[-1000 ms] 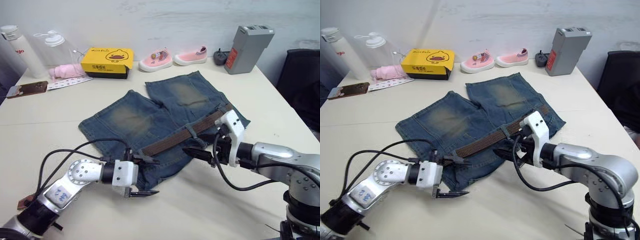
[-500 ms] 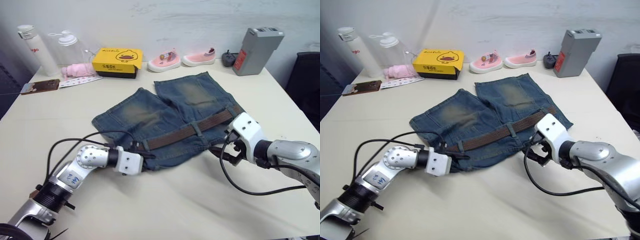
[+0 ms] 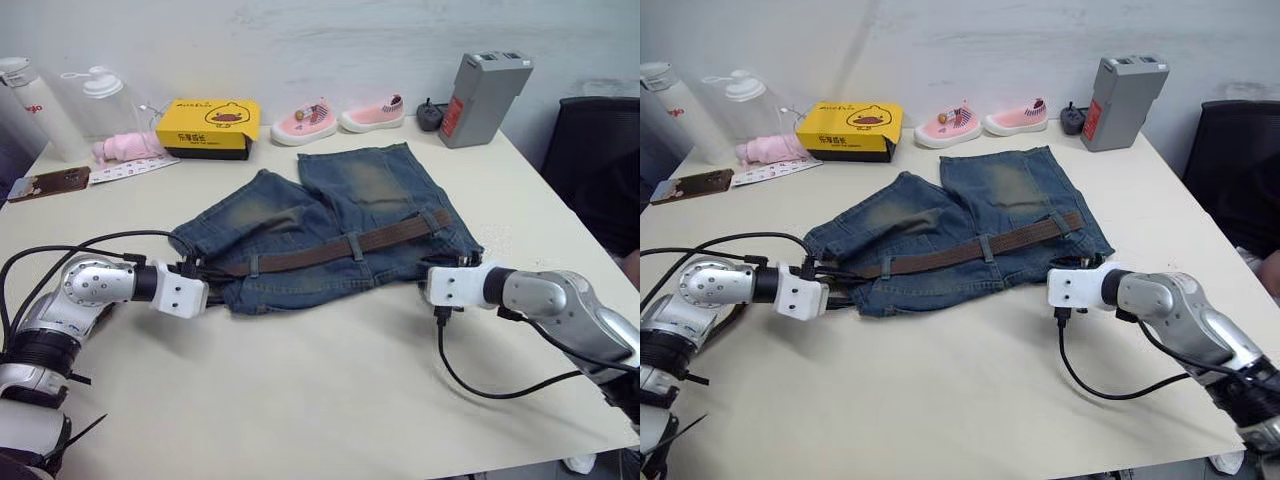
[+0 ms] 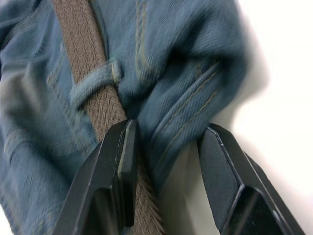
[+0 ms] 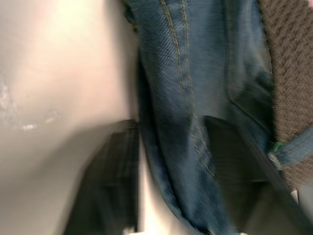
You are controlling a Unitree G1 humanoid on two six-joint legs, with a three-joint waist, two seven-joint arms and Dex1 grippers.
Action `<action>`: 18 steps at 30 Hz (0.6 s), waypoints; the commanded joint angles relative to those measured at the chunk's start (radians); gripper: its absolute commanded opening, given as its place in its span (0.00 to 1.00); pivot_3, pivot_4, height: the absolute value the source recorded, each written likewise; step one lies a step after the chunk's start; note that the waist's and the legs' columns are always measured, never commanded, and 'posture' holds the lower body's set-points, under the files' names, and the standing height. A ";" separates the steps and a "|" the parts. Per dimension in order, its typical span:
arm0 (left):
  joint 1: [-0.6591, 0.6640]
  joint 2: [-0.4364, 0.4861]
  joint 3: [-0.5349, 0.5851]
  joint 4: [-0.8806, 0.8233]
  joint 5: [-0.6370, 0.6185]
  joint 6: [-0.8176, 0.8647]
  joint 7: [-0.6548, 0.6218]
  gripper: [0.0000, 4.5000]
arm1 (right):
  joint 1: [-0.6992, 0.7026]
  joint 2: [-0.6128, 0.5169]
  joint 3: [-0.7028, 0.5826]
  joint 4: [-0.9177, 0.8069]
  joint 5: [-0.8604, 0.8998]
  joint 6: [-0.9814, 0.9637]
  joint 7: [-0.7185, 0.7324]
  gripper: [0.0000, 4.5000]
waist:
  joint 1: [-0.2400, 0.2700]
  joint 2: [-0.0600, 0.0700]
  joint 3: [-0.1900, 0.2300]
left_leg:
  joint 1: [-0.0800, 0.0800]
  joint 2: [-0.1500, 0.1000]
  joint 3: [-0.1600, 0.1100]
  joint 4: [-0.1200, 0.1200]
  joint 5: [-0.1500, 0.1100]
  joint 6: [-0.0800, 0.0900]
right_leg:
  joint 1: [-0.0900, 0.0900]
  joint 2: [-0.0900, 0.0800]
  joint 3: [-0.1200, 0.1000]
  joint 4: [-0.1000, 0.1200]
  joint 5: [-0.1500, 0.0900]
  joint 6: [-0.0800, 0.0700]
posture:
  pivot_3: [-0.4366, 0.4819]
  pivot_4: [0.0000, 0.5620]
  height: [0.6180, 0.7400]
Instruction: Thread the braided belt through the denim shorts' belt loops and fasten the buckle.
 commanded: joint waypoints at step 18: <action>0.115 0.077 0.201 -0.082 -0.165 0.285 -0.150 0.46 | 0.134 0.133 -0.009 -0.378 0.152 0.386 0.327 0.02 | -0.002 0.000 -0.009 | 0.000 0.004 -0.011 0.000 -0.007 -0.006 | -0.001 0.000 -0.011 0.007 -0.009 0.000 | 0.48 0.27 0.00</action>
